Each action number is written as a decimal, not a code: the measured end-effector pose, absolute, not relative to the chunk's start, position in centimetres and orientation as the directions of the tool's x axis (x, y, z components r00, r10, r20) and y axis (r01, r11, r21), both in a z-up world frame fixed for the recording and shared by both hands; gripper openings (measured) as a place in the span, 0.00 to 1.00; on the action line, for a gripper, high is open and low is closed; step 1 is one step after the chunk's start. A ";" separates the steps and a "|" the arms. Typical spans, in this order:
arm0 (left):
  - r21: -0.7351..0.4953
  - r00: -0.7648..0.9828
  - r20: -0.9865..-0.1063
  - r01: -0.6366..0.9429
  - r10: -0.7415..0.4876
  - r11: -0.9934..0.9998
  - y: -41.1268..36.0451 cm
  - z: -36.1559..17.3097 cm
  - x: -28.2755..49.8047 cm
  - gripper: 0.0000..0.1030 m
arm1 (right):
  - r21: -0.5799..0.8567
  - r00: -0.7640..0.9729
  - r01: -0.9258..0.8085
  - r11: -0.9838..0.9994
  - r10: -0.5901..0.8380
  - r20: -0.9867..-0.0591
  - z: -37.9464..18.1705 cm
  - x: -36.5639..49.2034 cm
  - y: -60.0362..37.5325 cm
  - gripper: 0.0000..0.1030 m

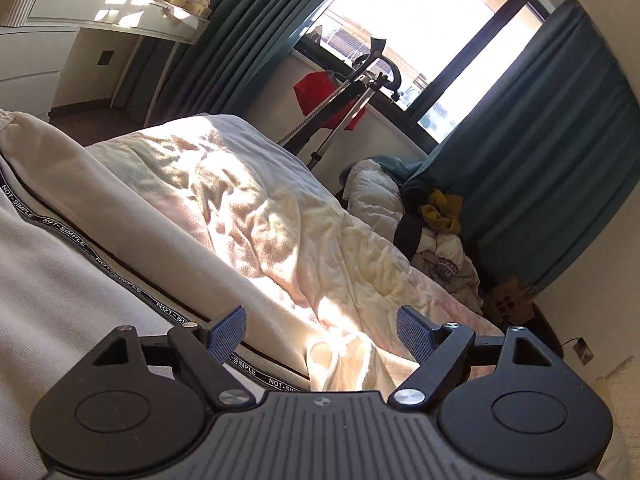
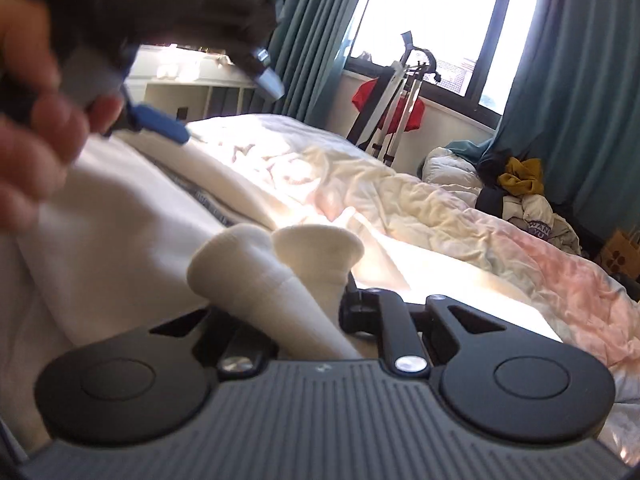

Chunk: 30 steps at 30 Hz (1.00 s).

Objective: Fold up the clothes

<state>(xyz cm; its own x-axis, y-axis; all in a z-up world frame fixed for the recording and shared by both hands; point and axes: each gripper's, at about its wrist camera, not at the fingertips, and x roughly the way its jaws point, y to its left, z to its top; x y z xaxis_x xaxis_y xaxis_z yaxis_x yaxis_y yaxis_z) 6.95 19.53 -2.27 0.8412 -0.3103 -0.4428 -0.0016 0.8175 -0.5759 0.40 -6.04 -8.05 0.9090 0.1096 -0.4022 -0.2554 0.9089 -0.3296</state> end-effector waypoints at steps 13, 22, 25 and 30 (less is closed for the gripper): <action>-0.543 0.780 -0.454 0.141 -0.431 0.828 14.8 -3.6 6.7 0.80 | -0.383 0.845 -0.473 0.793 0.285 -0.452 -5.2 -3.7 -8.9 0.63; -0.505 0.751 -0.462 0.214 -0.472 0.836 12.6 -4.4 6.9 0.79 | -0.056 0.835 -0.306 0.950 0.240 -0.495 -5.5 -5.6 -14.6 0.63; -0.497 0.744 -0.469 0.224 -0.477 0.838 12.2 -4.6 6.8 0.79 | 0.162 0.722 -0.291 0.943 0.327 -0.609 -7.6 -3.9 -15.5 0.63; -0.516 0.748 -0.451 0.225 -0.486 0.826 12.4 -4.2 5.7 0.80 | 0.337 0.678 -0.219 0.916 0.391 -0.622 -8.8 -2.6 -17.1 0.63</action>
